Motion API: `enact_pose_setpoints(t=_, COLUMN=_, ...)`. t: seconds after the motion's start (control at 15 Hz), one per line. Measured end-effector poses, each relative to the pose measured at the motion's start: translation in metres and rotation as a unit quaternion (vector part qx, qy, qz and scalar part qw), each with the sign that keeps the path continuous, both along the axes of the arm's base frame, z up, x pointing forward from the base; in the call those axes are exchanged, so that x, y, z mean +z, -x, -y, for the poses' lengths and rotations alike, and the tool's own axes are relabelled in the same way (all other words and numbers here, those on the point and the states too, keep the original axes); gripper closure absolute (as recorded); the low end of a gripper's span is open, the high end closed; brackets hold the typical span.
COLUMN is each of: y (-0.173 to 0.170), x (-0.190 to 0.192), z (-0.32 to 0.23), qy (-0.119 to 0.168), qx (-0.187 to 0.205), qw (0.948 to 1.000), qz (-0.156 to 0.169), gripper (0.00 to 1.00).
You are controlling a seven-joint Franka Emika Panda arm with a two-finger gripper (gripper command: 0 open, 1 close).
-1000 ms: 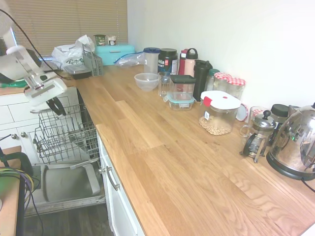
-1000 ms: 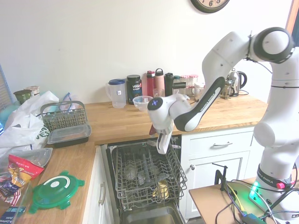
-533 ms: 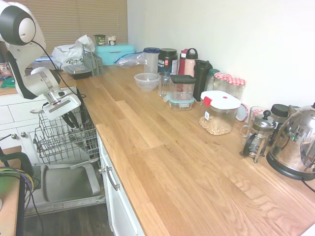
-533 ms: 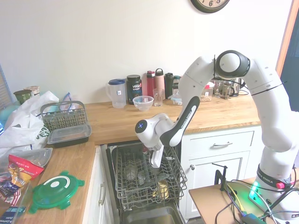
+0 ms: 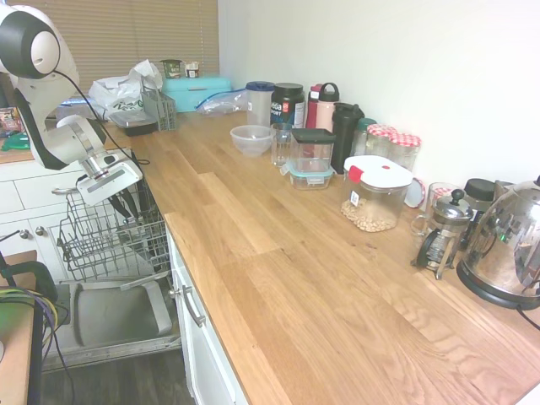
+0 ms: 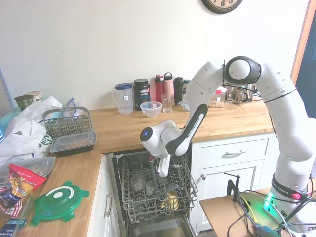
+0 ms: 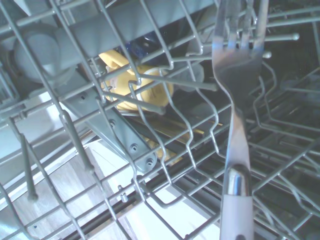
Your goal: Put the fork in the dishwasher
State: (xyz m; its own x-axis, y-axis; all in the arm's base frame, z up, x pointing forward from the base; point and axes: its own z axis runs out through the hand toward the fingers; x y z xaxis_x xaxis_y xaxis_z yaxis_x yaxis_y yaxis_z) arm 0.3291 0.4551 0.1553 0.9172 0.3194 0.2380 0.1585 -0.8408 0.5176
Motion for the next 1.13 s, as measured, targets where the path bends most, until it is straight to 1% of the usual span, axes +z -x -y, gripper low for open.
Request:
enact_pose_setpoints(t=0.4, y=-0.001, x=0.006, z=-0.004, qy=-0.003, qx=0.000, qw=1.0000, qz=0.001, gripper=0.00)
enact_pose_setpoints(t=0.53, y=0.012, x=0.022, z=-0.011, qy=-0.014, qx=0.001, qw=0.9999, qz=0.002, gripper=0.00)
enact_pose_setpoints(t=0.67, y=0.037, x=0.054, z=-0.014, qy=-0.031, qx=0.004, qw=0.9995, qz=0.009, gripper=0.00)
enact_pose_setpoints(t=0.8, y=0.059, x=0.101, z=-0.015, qy=-0.063, qx=0.004, qw=0.9976, qz=0.028, gripper=0.00)
enact_pose_setpoints(t=0.87, y=0.061, x=0.129, z=-0.012, qy=-0.084, qx=-0.001, qw=0.9957, qz=0.038, gripper=0.00)
enact_pose_setpoints(t=0.93, y=0.057, x=0.159, z=-0.009, qy=-0.115, qx=-0.009, qw=0.9922, qz=0.047, gripper=0.00)
enact_pose_setpoints(t=1.0, y=0.047, x=0.186, z=-0.002, qy=-0.146, qx=-0.018, qw=0.9878, qz=0.051, gripper=0.00)
enact_pose_setpoints(t=1.13, y=0.012, x=0.236, z=0.023, qy=-0.215, qx=-0.043, qw=0.9743, qz=0.049, gripper=0.00)
